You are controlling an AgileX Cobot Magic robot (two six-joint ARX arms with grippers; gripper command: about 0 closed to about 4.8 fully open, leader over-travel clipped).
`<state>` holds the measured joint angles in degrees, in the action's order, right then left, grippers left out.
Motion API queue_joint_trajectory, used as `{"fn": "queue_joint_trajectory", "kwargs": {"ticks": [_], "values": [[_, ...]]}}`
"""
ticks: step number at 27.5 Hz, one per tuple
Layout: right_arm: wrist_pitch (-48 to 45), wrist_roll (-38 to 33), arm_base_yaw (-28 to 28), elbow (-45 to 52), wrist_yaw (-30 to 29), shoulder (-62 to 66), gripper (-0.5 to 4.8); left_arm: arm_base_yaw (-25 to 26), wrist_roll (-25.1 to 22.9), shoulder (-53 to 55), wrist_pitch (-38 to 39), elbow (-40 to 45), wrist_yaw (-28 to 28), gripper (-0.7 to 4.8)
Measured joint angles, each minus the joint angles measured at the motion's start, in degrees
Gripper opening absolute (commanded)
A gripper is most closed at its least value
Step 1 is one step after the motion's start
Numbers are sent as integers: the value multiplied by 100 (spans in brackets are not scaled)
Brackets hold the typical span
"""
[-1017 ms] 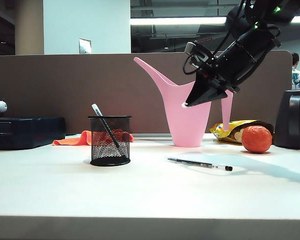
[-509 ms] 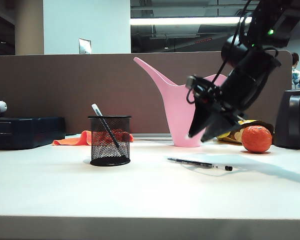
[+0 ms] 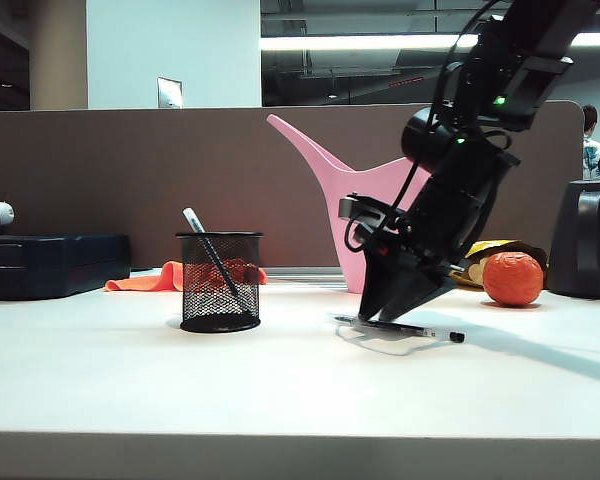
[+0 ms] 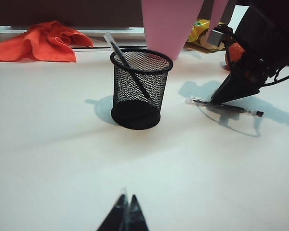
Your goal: Pick up a few water-based pens and put them in the pen basket.
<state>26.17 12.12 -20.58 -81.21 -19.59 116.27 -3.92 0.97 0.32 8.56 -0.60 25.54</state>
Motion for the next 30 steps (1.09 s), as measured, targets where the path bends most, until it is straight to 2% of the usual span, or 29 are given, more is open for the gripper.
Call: {"fn": "queue_joint_trajectory", "kwargs": {"ticks": [6, 16, 21, 30], "values": [[13, 9, -111, -52, 382, 63, -9, 0, 0, 0, 0, 0, 0, -4], [-44, -4, -149, -42, 442, 17, -9, 0, 0, 0, 0, 0, 0, -4], [286, -7, -164, 92, 549, -299, -9, 0, 0, 0, 0, 0, 0, -4], [-157, -175, -168, 90, 439, -944, -9, 0, 0, 0, 0, 0, 0, -4]]}}
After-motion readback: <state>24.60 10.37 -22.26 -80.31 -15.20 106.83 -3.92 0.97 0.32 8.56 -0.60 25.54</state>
